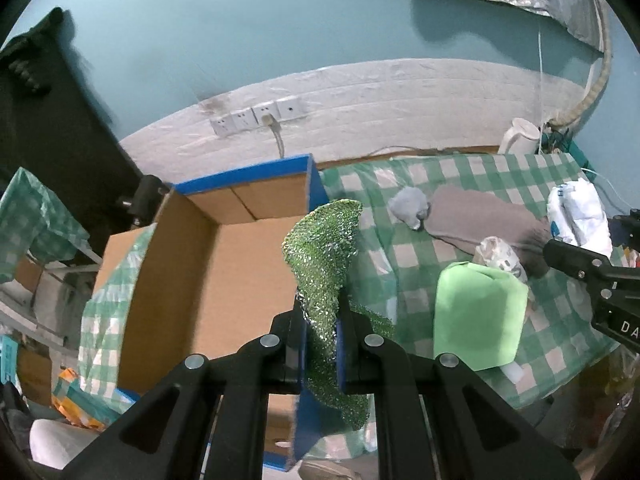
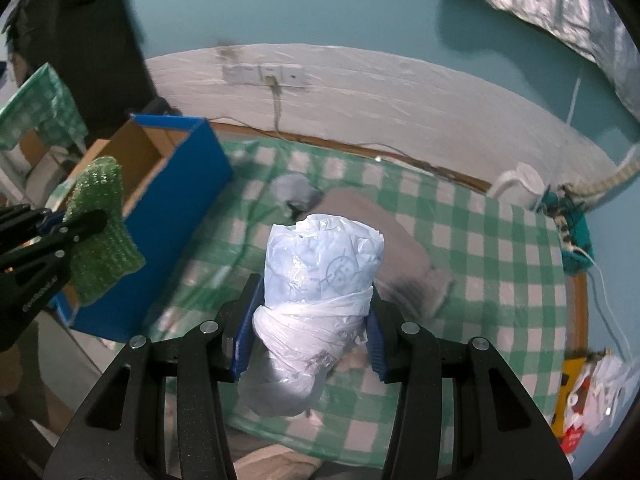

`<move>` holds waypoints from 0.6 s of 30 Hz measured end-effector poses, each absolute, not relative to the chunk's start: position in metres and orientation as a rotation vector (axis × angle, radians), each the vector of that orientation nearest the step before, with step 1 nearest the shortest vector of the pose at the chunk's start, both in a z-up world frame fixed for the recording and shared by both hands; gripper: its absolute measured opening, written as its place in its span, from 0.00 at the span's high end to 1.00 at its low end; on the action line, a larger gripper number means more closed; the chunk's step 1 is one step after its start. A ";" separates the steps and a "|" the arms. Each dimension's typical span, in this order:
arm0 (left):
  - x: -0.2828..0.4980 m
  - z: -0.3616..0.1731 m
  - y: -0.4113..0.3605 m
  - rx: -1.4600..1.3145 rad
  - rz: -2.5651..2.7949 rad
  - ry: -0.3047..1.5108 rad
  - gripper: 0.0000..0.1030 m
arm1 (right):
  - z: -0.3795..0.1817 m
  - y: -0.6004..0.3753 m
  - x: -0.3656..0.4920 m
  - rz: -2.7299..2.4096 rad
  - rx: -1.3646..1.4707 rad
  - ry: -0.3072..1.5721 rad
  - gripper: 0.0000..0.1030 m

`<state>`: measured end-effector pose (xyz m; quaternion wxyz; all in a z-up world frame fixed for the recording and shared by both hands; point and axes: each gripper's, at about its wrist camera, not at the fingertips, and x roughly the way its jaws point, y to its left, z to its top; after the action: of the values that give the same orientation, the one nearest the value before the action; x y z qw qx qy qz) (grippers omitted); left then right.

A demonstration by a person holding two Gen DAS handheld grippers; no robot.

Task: Organize soft objects
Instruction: 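Lift and carry green scrubber and white bundle over the cardboard box with both tools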

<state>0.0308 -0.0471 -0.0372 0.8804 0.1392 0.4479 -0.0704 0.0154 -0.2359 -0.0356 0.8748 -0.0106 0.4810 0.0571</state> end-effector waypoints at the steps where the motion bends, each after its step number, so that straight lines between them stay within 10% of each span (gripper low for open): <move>1: 0.030 -0.035 -0.042 0.287 -0.142 0.928 0.90 | -0.034 -0.232 0.017 0.125 -0.024 1.001 0.56; 18: 0.040 -0.027 0.026 0.214 -0.050 0.899 0.90 | -0.011 -0.127 0.054 0.277 -0.086 0.975 0.56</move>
<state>0.0401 0.0263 -0.0273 0.8948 0.1033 0.4338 -0.0240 0.0539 -0.1269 -0.0108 0.8734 -0.0411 0.4668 0.1325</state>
